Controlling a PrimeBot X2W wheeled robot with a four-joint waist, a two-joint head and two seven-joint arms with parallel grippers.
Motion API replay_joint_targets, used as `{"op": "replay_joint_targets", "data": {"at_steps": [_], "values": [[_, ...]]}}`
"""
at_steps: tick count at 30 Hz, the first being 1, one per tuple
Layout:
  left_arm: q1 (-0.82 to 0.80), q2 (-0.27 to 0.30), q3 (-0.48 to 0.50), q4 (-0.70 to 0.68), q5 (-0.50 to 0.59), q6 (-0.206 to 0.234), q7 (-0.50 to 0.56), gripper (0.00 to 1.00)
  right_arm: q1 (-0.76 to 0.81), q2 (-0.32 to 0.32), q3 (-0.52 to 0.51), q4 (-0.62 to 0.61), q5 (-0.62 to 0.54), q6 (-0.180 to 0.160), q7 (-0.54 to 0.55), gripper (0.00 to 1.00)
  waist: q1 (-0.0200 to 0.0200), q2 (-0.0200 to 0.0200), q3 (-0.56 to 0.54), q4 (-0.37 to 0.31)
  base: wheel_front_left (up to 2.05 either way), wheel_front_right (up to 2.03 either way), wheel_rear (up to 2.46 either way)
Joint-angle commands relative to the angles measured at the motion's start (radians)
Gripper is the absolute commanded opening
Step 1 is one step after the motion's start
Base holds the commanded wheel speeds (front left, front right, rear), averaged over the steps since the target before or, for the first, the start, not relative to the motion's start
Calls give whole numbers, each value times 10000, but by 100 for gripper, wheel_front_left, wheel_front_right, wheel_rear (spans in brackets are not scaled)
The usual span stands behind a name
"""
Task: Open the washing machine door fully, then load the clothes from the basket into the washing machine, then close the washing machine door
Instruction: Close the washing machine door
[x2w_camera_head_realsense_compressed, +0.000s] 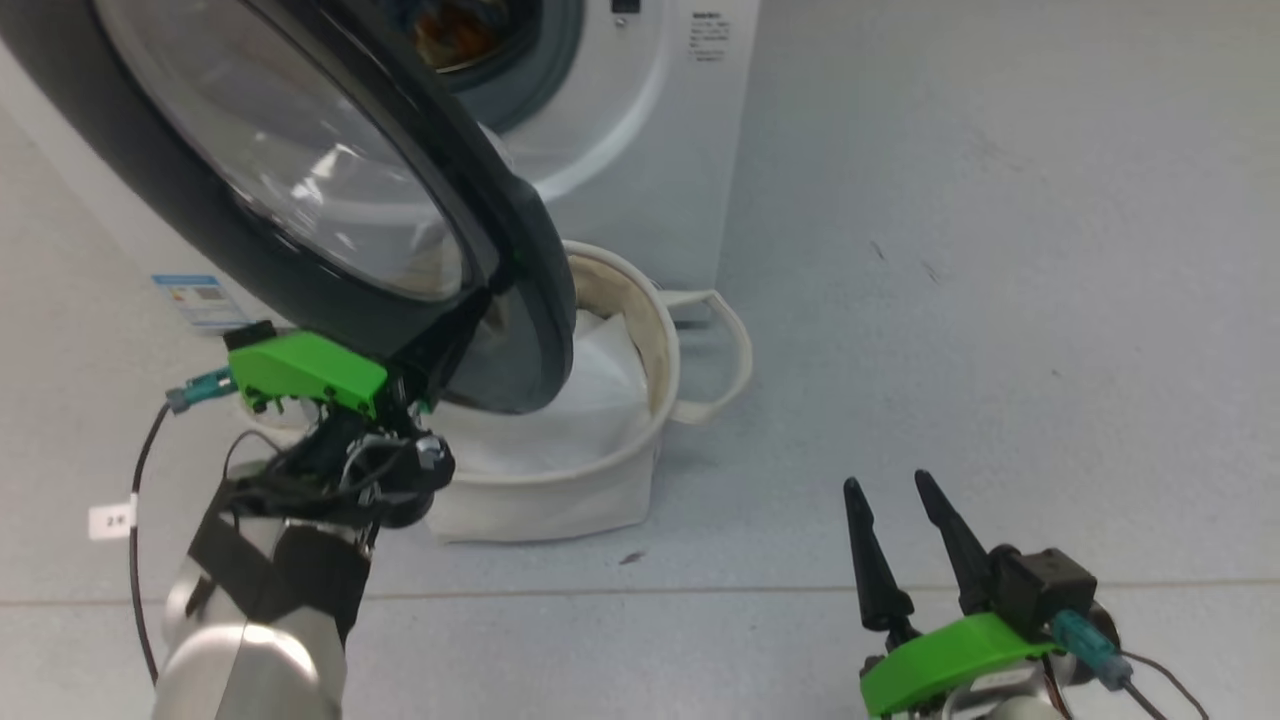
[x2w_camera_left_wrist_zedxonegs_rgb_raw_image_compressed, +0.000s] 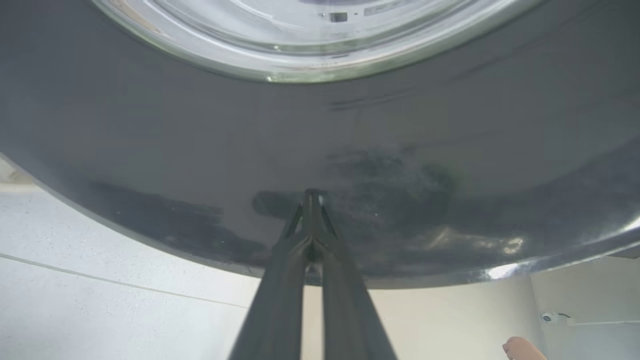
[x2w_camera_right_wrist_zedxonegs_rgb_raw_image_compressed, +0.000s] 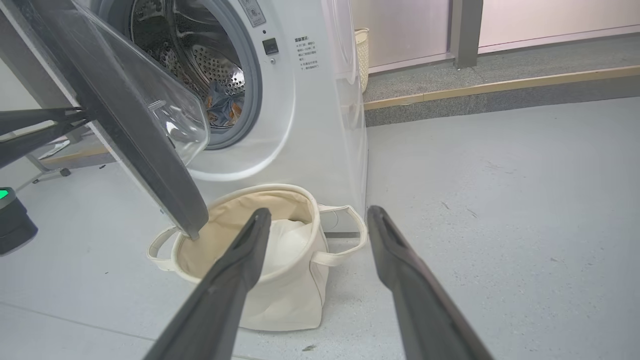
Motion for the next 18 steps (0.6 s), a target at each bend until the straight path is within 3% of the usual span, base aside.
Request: {"op": "replay_joint_targets", "data": {"at_steps": [1,10,15,18], "values": [[-634,204,165,-74,22,-56,-205,0,-406,-22,191,-391,17,8,-51,100,0,-1,448,-429,0,0,0],[-877,281,-23,-26,29,-68,-225,0,-562,-22,-8,-483,49,8,-51,100,0,-1,707,-649,0,0,0],[-275,570,-740,-1041,1116,-69,-688,0,-529,-22,-113,-471,15,8,-51,100,0,-1,526,-286,0,0,0],[242,1066,-1573,-1873,2634,-69,-1978,0,-471,-22,-96,-445,21,8,-51,100,0,-1,304,10,0,0,0]]}}
